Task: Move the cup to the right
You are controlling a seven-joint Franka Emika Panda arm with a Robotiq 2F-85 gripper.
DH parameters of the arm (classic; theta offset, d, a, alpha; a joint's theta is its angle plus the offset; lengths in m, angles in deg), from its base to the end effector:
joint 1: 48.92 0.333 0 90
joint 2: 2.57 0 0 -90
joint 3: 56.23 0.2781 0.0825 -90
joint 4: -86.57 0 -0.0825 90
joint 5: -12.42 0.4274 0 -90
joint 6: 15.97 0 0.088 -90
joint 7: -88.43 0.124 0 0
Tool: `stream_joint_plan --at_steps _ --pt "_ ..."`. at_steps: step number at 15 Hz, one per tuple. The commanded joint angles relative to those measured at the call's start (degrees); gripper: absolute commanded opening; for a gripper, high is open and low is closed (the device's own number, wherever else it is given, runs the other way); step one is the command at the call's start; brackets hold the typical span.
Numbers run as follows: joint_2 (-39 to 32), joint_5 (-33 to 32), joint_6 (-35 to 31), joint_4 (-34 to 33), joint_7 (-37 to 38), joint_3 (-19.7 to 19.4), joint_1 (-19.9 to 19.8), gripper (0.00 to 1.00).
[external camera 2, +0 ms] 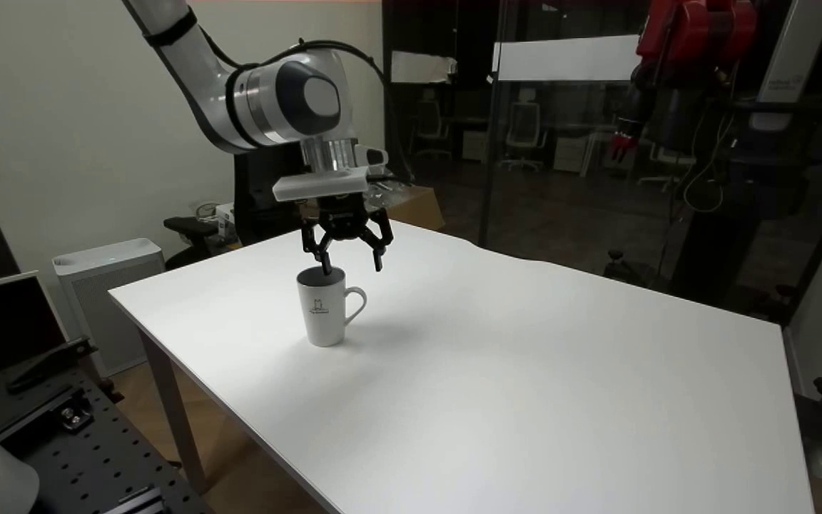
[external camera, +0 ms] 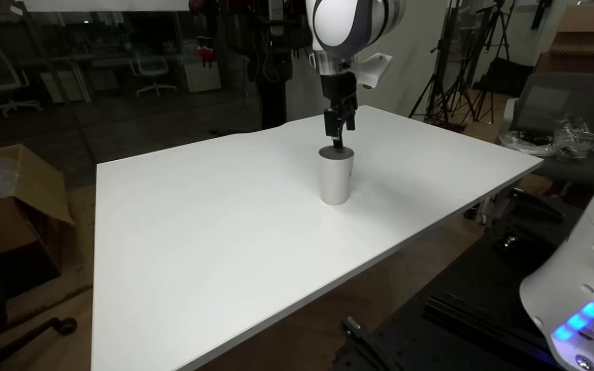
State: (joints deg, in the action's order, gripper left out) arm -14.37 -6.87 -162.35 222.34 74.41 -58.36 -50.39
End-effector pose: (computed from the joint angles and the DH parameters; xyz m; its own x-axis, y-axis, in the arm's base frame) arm 0.5207 -0.0322 0.1460 0.8932 0.4403 -0.0910 0.4496 -0.8774 0.1673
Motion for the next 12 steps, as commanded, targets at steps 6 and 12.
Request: stream_joint_plan --at_steps 6,12 --pt "-5.0 -1.5 -0.4 -4.9 -7.3 1.3 0.5 0.73" --pt "-7.1 -2.9 0.1 -6.9 -11.3 1.6 1.0 0.31"
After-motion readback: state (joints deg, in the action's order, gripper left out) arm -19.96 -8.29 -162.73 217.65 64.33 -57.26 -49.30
